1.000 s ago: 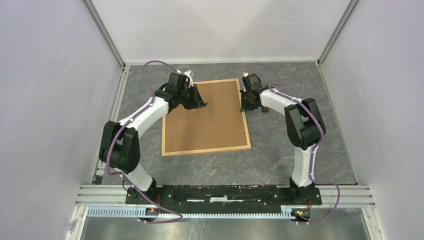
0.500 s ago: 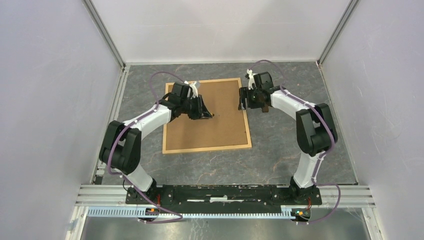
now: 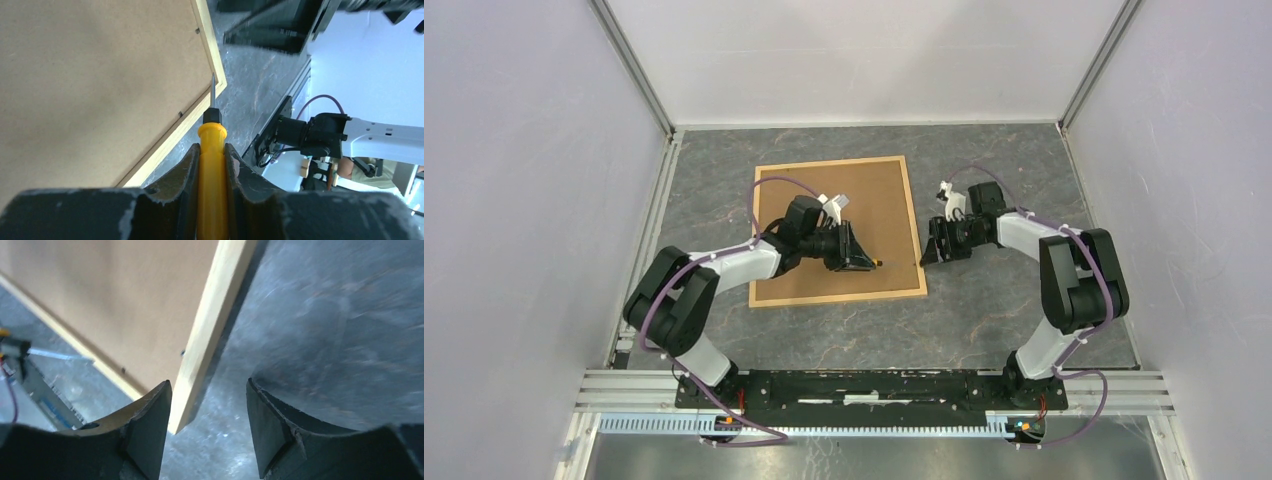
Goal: Take the photo out of the frame
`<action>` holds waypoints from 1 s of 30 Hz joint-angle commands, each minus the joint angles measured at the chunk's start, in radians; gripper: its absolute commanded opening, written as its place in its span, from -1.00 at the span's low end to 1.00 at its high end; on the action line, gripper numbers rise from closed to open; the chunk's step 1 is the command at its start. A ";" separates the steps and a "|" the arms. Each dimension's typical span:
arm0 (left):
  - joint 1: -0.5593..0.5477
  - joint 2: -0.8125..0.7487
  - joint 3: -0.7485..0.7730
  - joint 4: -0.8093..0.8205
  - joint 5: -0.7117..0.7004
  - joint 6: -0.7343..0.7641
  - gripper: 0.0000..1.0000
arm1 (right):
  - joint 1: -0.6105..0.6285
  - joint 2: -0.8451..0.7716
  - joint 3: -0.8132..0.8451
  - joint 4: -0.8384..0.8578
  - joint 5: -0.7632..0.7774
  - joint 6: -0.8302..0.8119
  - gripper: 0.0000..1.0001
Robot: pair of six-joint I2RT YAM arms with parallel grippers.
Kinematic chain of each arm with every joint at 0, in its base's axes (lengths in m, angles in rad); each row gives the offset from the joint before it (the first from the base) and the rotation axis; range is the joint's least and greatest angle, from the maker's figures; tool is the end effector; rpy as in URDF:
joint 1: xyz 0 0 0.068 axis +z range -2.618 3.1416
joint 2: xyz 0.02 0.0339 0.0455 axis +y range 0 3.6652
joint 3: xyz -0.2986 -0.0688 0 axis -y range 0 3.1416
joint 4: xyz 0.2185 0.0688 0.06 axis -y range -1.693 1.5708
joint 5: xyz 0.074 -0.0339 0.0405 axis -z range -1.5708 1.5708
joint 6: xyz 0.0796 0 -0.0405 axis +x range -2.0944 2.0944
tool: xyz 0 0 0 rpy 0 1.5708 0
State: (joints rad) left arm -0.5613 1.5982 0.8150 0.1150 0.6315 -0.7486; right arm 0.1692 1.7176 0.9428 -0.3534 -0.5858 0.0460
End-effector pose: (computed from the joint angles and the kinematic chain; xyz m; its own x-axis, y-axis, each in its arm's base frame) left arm 0.2576 -0.2175 0.2147 -0.9437 -0.0556 -0.3261 0.2452 0.5444 -0.8022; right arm 0.3099 0.0976 0.1721 -0.9070 -0.1161 -0.4049 -0.3324 0.7877 0.5188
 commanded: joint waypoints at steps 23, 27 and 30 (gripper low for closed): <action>-0.002 0.272 0.122 0.157 0.038 -0.177 -0.95 | 0.022 0.018 -0.212 0.135 -0.077 0.067 -0.42; -0.003 0.291 0.141 0.124 0.050 -0.178 -0.95 | 0.024 0.023 -0.199 0.127 -0.054 0.065 -0.42; -0.003 0.289 0.135 0.122 0.068 -0.188 -0.95 | 0.025 0.031 -0.194 0.127 -0.048 0.065 -0.42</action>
State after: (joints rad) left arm -0.5632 1.8778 0.9279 0.2550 0.6674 -0.9009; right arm 0.1768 1.7119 0.7589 -0.1986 -0.7891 0.1524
